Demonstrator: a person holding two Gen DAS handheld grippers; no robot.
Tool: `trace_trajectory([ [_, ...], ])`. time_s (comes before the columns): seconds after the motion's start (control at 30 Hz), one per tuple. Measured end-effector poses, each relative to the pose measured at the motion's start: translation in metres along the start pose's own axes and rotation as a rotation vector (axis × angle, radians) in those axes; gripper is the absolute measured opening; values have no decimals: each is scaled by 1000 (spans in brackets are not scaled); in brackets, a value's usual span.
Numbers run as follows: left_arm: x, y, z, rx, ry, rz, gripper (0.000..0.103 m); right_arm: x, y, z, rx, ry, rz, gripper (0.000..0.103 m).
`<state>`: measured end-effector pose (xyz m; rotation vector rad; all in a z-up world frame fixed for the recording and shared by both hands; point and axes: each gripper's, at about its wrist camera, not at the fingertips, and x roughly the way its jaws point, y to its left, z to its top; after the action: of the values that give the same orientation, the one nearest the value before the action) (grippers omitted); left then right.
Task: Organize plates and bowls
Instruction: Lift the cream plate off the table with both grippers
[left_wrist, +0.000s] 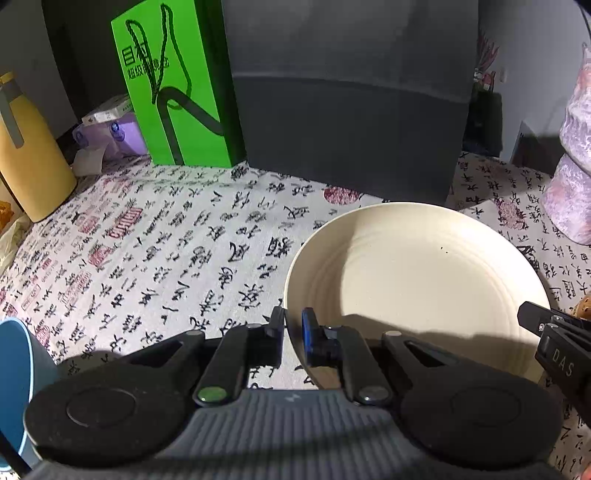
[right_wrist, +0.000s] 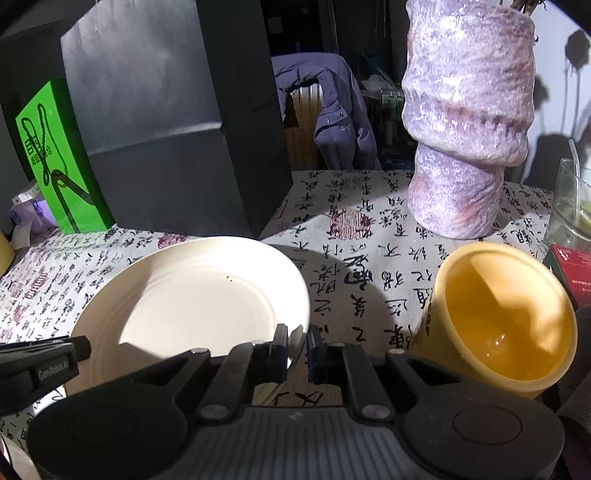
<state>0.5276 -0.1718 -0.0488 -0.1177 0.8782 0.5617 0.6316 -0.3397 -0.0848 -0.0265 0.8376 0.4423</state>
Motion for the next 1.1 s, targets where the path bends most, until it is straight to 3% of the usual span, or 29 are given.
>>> trace_trajectory([
  [1.1,-44,38,6,26,-92,-81,11,-44,23,1,-30,-129,14,10],
])
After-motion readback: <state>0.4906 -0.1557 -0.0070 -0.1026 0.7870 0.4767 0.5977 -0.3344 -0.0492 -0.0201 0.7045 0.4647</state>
